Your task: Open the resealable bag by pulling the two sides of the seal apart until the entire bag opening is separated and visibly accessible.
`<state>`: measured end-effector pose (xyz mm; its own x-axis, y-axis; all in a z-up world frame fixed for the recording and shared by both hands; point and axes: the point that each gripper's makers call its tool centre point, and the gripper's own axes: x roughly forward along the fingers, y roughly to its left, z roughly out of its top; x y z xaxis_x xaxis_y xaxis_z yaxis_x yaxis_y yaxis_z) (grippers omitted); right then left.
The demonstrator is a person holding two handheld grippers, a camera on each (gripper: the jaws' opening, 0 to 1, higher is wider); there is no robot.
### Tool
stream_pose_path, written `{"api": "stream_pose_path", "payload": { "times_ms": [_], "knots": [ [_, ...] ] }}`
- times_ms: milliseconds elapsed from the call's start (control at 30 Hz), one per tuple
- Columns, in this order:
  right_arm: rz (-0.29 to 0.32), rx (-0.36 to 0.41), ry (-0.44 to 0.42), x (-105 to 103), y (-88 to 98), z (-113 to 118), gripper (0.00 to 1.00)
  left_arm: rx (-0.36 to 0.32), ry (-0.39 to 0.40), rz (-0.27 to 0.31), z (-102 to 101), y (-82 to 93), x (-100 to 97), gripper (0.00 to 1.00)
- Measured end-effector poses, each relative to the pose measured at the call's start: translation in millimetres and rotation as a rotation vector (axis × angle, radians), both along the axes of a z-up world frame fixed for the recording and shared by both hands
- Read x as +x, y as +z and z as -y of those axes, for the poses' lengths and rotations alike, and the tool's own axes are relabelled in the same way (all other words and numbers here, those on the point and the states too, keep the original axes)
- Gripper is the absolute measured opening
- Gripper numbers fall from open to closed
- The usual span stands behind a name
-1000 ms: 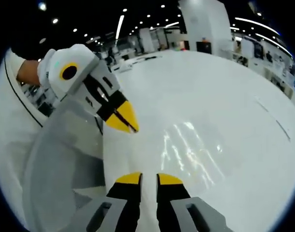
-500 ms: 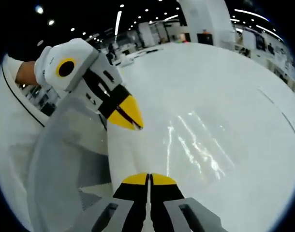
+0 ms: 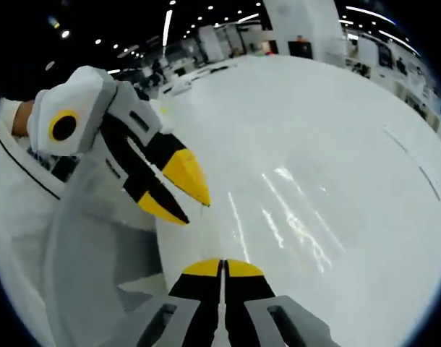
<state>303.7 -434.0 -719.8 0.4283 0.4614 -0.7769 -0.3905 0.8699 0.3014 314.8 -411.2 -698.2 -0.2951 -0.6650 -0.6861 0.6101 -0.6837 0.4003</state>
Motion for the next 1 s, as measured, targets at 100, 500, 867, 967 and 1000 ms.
{"api": "stream_pose_path", "payload": {
  "times_ms": [100,500,867,967,1000],
  "knots": [
    [0.007,0.000,0.006,2,2.7,-2,0.00,0.006,-0.006,0.005,0,-2.2,-1.4,0.12],
    [0.073,0.022,0.016,14,23.2,-4,0.00,0.033,-0.016,0.078,5,-11.2,2.6,0.03],
    [0.109,-0.042,0.064,14,22.1,-3,0.00,0.041,-0.008,0.097,9,-9.5,5.1,0.00],
    [0.119,-0.057,0.075,16,20.9,-2,0.00,0.037,-0.010,0.097,10,-7.6,4.4,0.00],
    [0.120,-0.058,0.077,16,20.7,-2,0.02,0.034,-0.010,0.096,10,-6.8,4.2,0.00]
  ]
}}
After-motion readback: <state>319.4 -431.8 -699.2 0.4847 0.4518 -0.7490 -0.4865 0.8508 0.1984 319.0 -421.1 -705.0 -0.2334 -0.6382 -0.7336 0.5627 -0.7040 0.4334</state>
